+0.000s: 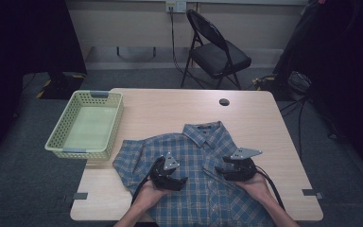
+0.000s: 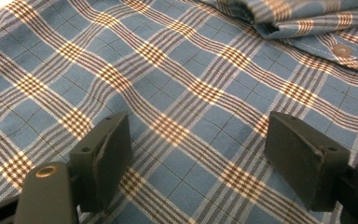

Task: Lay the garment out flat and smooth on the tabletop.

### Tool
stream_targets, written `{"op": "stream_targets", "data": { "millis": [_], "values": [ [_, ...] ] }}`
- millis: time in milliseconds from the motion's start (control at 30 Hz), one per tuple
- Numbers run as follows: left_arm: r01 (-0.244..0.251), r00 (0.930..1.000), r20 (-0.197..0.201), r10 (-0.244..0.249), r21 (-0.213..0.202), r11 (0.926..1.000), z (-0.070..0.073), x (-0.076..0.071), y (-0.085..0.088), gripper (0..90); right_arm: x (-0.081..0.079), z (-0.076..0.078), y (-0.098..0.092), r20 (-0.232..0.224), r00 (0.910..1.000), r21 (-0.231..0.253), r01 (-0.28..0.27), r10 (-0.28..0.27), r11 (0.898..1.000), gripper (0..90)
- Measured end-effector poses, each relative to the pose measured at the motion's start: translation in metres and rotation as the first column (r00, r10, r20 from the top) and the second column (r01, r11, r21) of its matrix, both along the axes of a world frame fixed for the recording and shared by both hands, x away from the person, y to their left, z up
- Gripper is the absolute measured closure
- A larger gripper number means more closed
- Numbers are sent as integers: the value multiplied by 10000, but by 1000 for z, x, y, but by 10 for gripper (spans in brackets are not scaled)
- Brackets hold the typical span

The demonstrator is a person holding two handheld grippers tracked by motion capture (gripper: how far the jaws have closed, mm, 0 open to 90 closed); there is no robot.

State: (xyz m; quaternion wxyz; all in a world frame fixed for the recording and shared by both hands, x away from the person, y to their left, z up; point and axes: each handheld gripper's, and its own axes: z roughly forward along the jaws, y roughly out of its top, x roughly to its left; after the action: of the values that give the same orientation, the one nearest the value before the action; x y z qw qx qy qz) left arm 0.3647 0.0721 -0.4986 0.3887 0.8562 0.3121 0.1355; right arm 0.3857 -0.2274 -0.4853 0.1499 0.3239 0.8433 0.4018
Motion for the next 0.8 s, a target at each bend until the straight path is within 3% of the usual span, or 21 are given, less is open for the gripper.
{"op": "stream_targets", "data": {
  "millis": [67, 267, 367, 533, 633, 800],
  "values": [
    [2, 10000, -1, -2, 1, 10000, 0, 0, 0, 221, 2, -5, 0, 86, 9989, -177, 456, -454, 9988, 363],
    [7, 10000, -4, -7, 1, 10000, 0, 0, 0, 220, 3, -8, 2, -67, 9977, -402, 665, -668, 9970, 423],
    [8, 10000, -2, -8, 5, 10000, 0, 0, 0, 221, 3, -8, 1, -147, 9983, -271, 565, -569, 9980, 522],
    [19, 10000, -5, -19, 6, 10000, 0, 0, 0, 218, -2, -7, 0, 508, 9939, -167, 986, -976, 9950, 704],
    [29, 10000, -8, -29, 6, 10000, 0, 0, 0, 216, -2, -8, 1, 411, 9959, -280, 812, -800, 9963, 803],
    [52, 10000, -11, -52, 4, 10000, 0, 0, 0, 215, -3, -7, 0, 512, 9950, -38, 863, -860, 9963, 836]
  ]
}}
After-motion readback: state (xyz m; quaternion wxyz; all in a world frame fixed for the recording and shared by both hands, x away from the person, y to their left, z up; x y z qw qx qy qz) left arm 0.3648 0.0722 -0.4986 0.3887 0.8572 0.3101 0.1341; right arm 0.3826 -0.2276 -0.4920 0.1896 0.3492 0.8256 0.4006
